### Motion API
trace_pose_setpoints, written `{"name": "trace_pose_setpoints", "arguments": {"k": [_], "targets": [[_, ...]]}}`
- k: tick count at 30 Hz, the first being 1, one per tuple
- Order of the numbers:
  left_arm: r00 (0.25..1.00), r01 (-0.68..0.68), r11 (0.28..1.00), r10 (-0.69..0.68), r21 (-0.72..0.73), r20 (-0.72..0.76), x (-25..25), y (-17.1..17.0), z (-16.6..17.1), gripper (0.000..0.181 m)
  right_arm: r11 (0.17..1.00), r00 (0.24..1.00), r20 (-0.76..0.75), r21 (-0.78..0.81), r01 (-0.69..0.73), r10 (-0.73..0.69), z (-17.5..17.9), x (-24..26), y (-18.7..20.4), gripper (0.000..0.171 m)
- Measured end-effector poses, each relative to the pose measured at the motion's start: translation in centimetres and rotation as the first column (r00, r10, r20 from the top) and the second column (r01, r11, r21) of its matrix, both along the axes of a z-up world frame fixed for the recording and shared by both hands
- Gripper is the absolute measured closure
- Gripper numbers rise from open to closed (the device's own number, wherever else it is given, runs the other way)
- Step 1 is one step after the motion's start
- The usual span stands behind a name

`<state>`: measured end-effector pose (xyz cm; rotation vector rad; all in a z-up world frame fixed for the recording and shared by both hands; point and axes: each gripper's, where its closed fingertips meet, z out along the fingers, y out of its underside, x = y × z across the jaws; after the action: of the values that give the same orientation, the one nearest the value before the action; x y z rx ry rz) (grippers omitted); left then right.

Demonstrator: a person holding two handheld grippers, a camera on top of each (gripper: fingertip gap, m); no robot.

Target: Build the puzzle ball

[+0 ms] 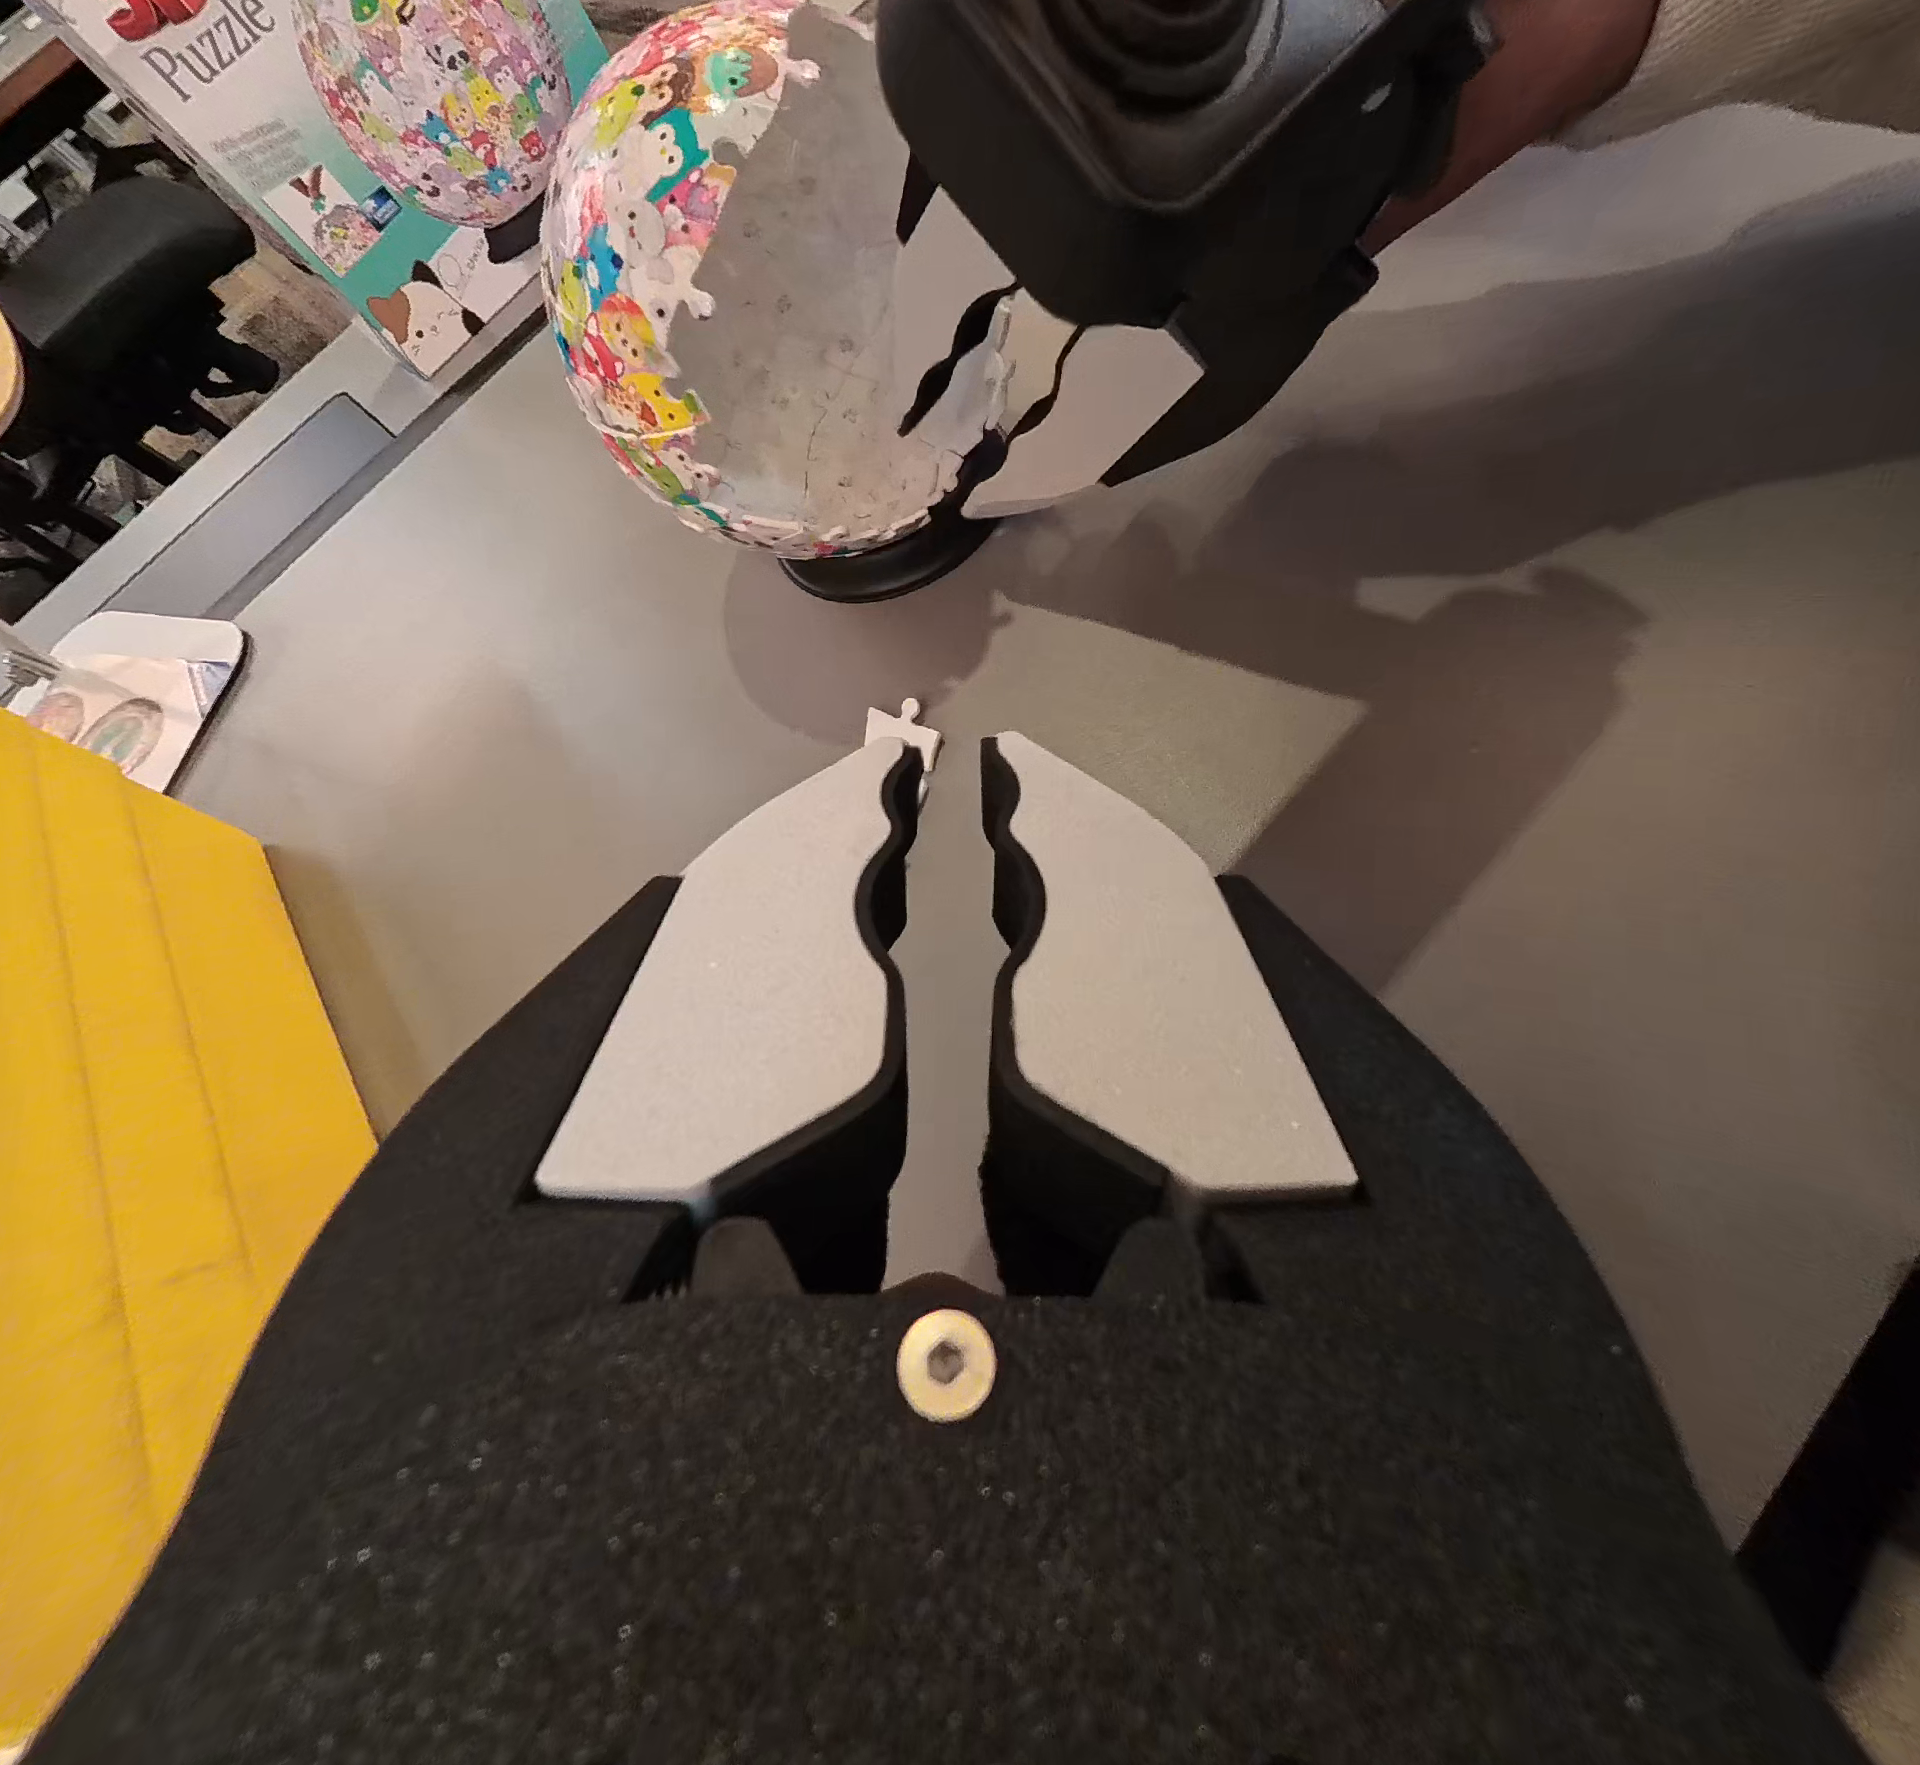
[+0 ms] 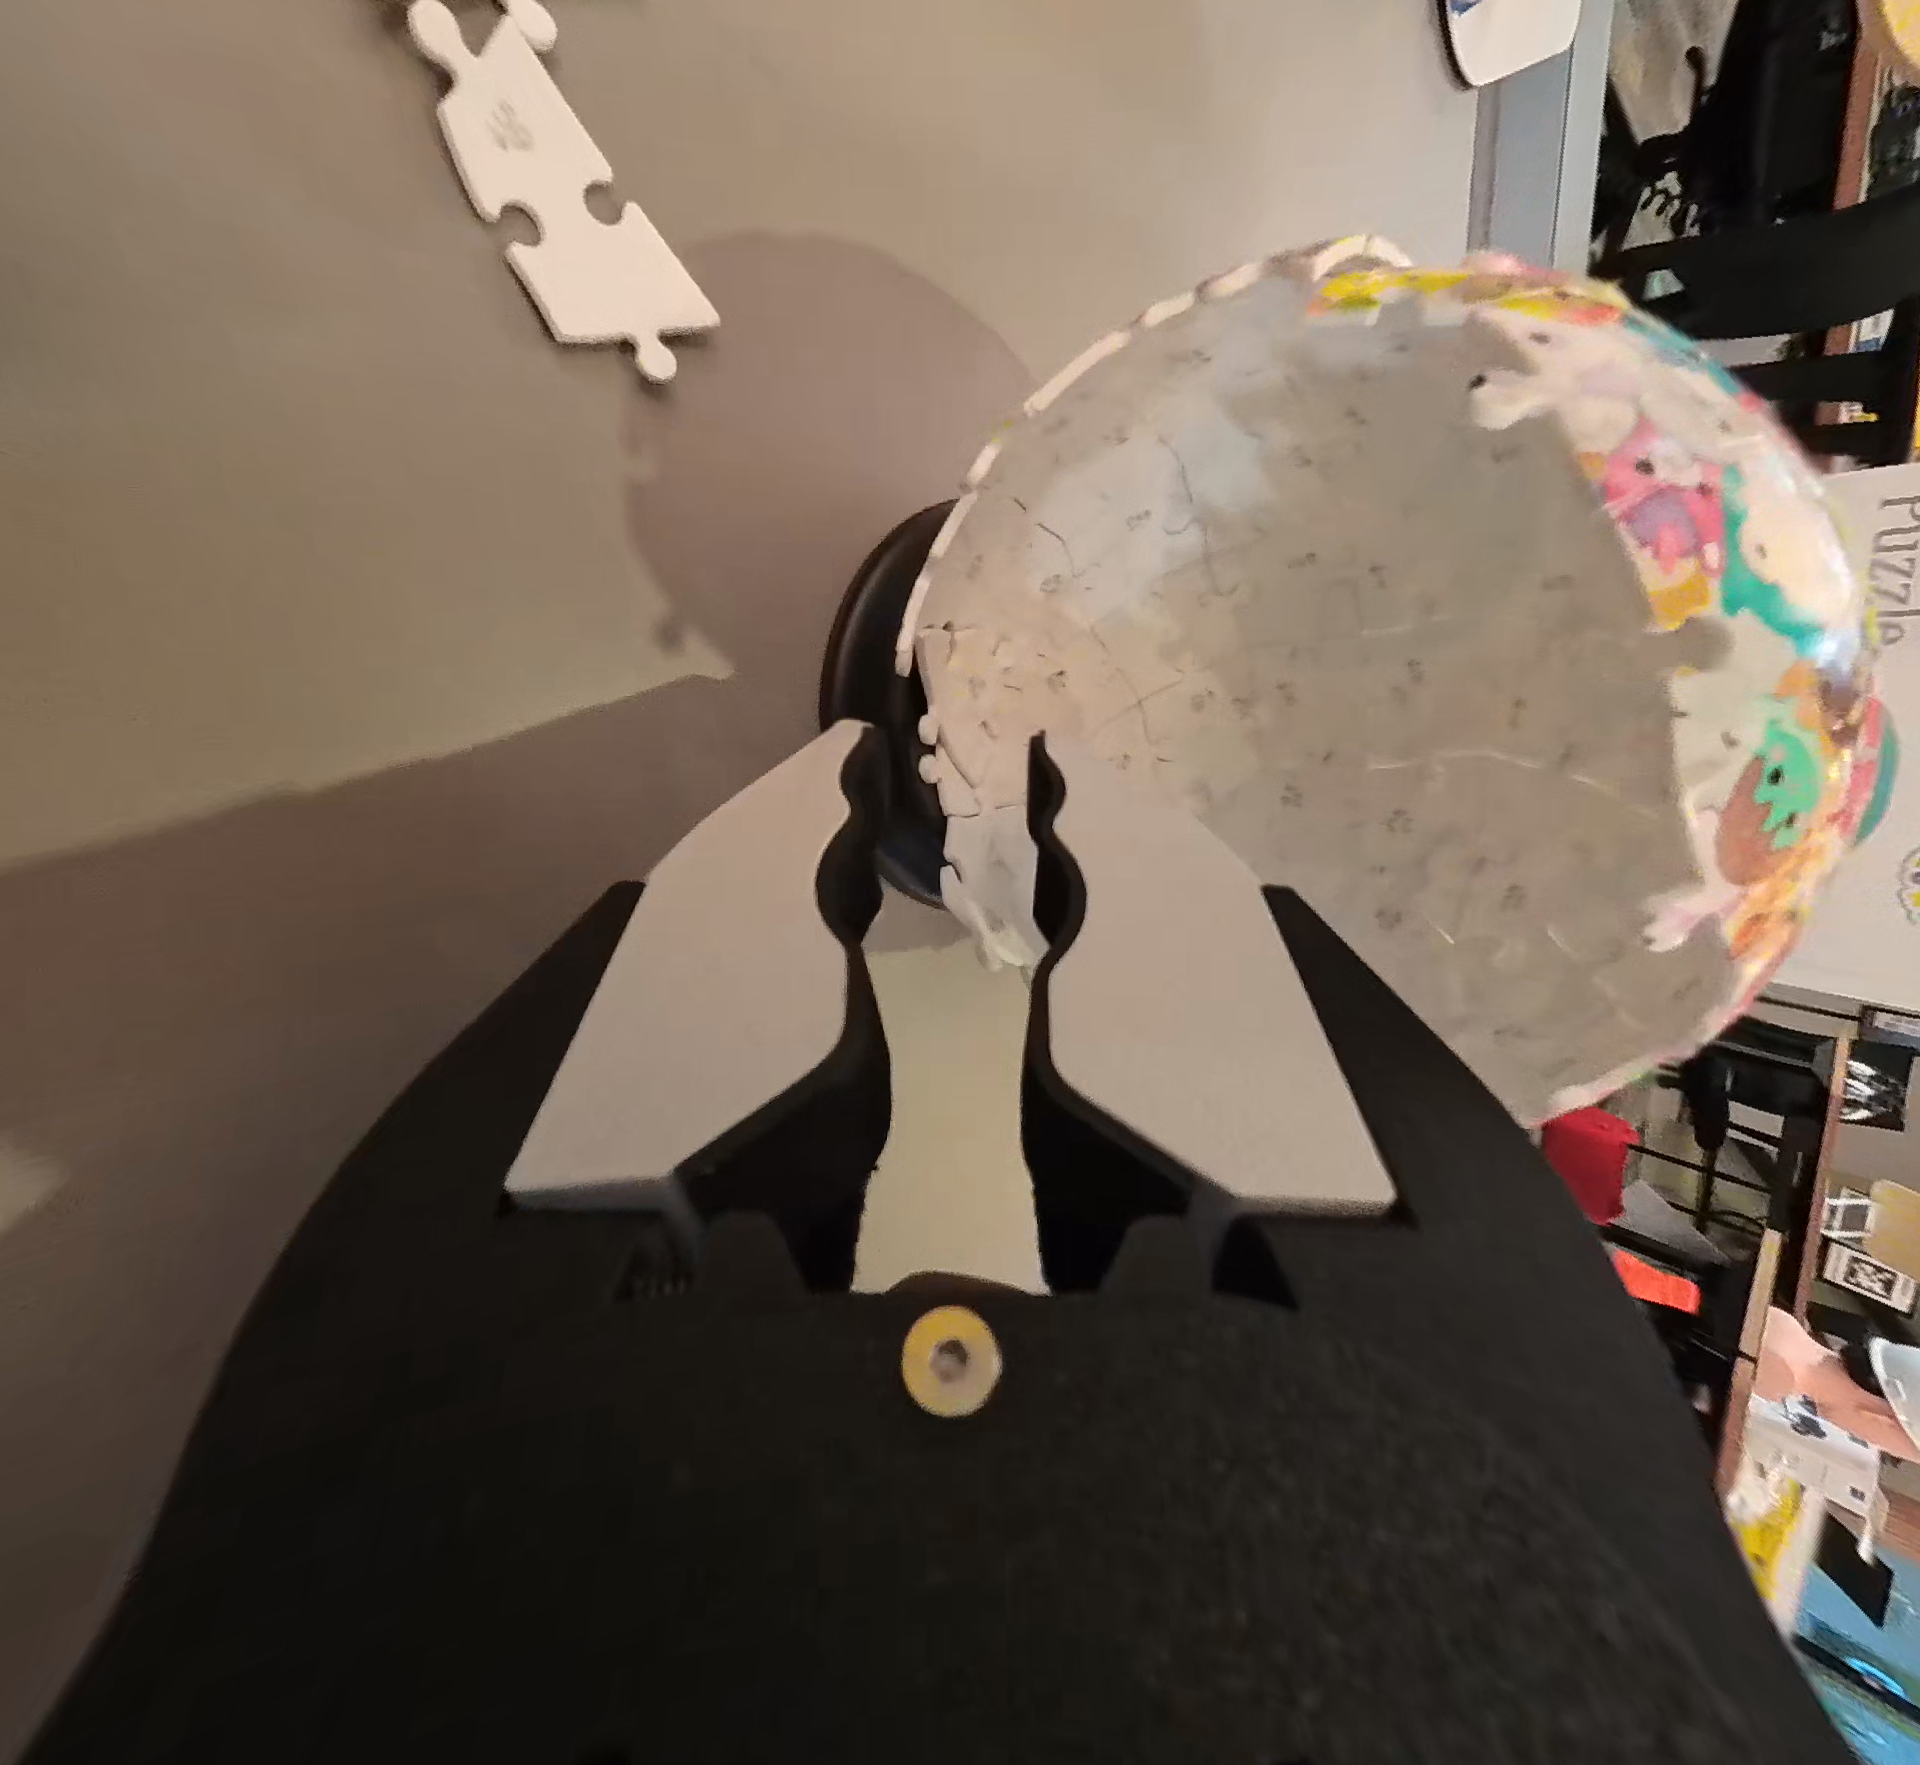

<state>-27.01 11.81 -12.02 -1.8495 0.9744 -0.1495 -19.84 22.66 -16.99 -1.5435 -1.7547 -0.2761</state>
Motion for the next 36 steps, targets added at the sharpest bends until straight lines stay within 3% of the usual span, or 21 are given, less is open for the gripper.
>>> {"name": "trace_pose_setpoints", "arguments": {"k": [8, 17, 31, 36], "targets": [[1.0, 0.0, 1.0, 0.0, 0.0, -0.002, -0.1, 0.0, 0.0, 0.17, 0.994, 0.998, -0.037, -0.099, -0.051, 0.048, -0.1, -0.8, -1.1, 0.153], [1.0, 0.004, 1.0, -0.004, 0.006, -0.009, -0.1, -0.1, 0.0, 0.17, 0.987, 0.997, 0.044, -0.152, -0.052, 0.059, -1.6, -1.6, -1.1, 0.143], [1.0, 0.003, 1.0, -0.003, 0.01, -0.004, -0.1, -0.1, 0.2, 0.17, 0.993, 0.998, 0.049, -0.114, -0.042, 0.048, -1.0, -0.9, -0.8, 0.166], [1.0, 0.004, 1.0, -0.004, 0.011, -0.009, -0.1, -0.1, 0.1, 0.17, 0.992, 0.998, 0.042, -0.117, -0.041, 0.046, -0.8, -1.0, -0.9, 0.154]]}}
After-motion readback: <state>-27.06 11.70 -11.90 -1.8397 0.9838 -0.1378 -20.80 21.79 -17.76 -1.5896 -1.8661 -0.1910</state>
